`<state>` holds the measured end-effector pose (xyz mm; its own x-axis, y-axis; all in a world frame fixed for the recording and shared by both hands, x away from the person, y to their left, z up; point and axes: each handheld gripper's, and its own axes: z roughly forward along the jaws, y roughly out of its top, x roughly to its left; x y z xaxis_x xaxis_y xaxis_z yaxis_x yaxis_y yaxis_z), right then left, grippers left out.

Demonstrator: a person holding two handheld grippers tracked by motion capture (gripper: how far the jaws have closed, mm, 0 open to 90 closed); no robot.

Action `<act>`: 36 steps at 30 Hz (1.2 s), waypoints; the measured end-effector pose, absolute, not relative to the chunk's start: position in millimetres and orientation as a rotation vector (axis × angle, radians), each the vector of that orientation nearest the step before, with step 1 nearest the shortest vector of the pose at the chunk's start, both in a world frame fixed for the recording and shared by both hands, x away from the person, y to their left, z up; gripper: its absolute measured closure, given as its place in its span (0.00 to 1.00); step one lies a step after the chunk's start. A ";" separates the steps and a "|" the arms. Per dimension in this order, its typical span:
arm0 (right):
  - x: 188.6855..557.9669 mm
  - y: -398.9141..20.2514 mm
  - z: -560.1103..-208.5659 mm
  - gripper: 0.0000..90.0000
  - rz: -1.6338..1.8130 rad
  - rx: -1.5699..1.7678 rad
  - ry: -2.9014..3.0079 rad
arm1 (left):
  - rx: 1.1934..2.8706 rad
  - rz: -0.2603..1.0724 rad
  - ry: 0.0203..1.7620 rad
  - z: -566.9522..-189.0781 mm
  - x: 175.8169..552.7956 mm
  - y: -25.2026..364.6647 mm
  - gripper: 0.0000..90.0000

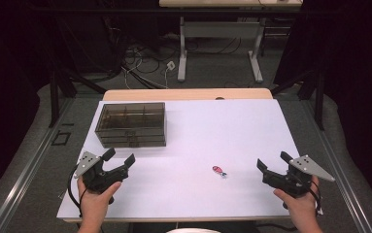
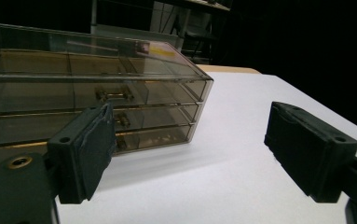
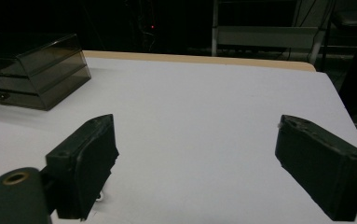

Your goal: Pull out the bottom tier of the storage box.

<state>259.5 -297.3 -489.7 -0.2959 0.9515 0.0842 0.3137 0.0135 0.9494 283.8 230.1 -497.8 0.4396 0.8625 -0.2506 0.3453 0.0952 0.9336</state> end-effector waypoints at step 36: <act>262.6 -298.9 -494.2 0.17 1.273 1.346 1.653 | 1.371 0.271 1.331 -477.0 334.1 231.4 0.34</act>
<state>262.6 -298.9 -494.2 -0.2643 0.9603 0.0897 0.3322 0.0033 0.9432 334.1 231.4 -477.0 0.3309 0.7936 -0.5106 0.5304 0.2911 0.7962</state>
